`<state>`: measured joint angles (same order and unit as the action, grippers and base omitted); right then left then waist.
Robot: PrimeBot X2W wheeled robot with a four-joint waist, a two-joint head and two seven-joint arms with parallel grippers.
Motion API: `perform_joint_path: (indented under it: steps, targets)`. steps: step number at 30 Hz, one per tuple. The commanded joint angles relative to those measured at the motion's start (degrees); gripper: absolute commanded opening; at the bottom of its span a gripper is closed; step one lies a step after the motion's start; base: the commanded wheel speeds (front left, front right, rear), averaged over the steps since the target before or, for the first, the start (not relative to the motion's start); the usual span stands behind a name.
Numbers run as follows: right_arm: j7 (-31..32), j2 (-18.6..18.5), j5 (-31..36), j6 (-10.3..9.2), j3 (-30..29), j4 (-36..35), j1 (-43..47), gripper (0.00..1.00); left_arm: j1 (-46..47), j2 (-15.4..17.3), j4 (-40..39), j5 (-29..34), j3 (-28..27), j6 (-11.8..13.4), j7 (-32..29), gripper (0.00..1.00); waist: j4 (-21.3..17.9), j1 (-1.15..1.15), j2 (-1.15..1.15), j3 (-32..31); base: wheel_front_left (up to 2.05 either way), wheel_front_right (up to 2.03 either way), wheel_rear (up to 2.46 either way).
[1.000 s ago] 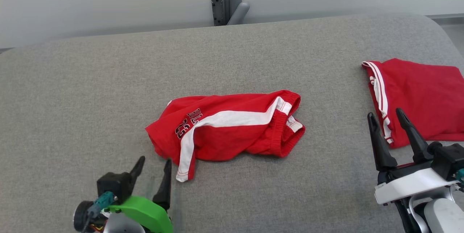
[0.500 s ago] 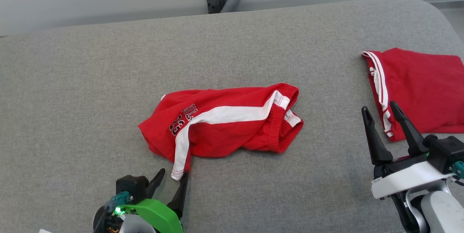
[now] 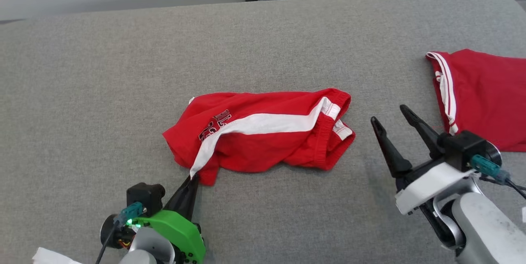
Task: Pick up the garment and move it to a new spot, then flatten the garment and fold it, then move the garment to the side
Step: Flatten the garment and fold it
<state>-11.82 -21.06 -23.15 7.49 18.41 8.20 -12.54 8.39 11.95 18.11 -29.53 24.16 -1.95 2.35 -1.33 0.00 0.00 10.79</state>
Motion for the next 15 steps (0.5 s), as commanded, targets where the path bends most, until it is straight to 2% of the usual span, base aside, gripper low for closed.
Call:
perform_joint_path:
  steps: [1,15]
  targets:
    - [0.47,-0.7,-0.78,-0.01,2.07,1.06,-2.35,1.0,1.37,-0.06,-0.27,0.43,0.12,0.21,0.4,0.0,1.8,0.0,0.0,2.01,0.0,0.0,0.0]
    - [3.2,-4.92,-3.79,-0.02,15.86,9.91,-15.49,1.0,5.62,-2.15,1.76,1.03,1.69,-0.6,2.5,0.0,5.75,0.0,0.0,7.09,0.0,0.0,0.0]
